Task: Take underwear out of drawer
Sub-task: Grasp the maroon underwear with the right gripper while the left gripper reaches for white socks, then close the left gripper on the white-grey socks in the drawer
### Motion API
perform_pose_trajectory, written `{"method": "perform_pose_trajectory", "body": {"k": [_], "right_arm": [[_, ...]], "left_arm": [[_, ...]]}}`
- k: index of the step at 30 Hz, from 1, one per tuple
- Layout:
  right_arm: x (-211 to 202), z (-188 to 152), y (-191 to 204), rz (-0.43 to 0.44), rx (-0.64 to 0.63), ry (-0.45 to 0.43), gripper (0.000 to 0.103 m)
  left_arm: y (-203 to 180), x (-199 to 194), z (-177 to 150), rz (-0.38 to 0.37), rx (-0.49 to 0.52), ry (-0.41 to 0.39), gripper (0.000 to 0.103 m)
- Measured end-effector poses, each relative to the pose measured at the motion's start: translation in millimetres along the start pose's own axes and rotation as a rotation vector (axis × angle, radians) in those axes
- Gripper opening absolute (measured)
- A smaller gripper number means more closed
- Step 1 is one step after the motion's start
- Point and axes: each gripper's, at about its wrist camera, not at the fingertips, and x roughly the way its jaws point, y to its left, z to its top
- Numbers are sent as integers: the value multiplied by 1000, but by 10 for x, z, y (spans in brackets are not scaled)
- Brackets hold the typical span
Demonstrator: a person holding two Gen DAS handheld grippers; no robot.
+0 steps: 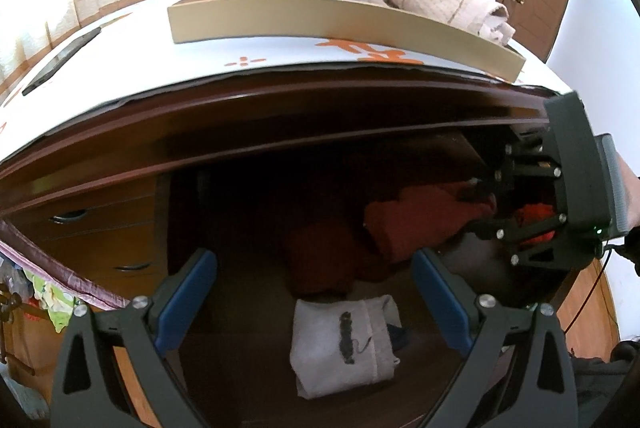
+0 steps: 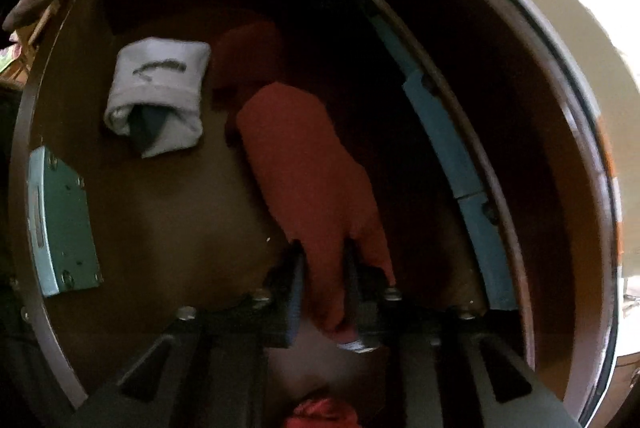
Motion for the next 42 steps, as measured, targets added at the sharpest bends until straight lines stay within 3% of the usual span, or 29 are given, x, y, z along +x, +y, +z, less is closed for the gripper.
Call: {"method": "perform_pose_trajectory", "body": {"k": [1, 2, 6, 9, 14, 17, 21, 23, 33, 37, 42], "right_arm": [[-34, -10, -27, -4, 1, -11, 49], [-51, -3, -15, -8, -1, -24, 66], [-71, 26, 47, -16, -8, -41, 67], [-67, 64, 104, 27, 3, -36, 67], [5, 80, 142, 82, 28, 36, 67], [35, 78, 287, 115, 54, 72, 60], [-96, 42, 329, 155, 93, 57, 34], [-258, 5, 367, 139, 109, 35, 29], [-1009, -267, 424, 132, 240, -73, 29], [-1022, -261, 431, 133, 262, -102, 29], [-1158, -557, 409, 152, 295, -134, 29]], "left_arm": [[-8, 8, 5, 3, 4, 4, 99], [-6, 16, 12, 5, 8, 8, 100], [4, 51, 7, 6, 12, 27, 100], [38, 109, 5, -9, -4, 55, 100], [27, 203, -21, -17, 9, 121, 99], [21, 255, -18, -49, 3, 162, 100], [-19, 309, -15, -65, 8, 198, 99], [-42, 335, -20, -69, 15, 216, 99], [-171, 561, -42, -61, 56, 360, 99], [-231, 666, -39, -26, 88, 425, 99], [-321, 785, -33, 7, 124, 486, 100]]}}
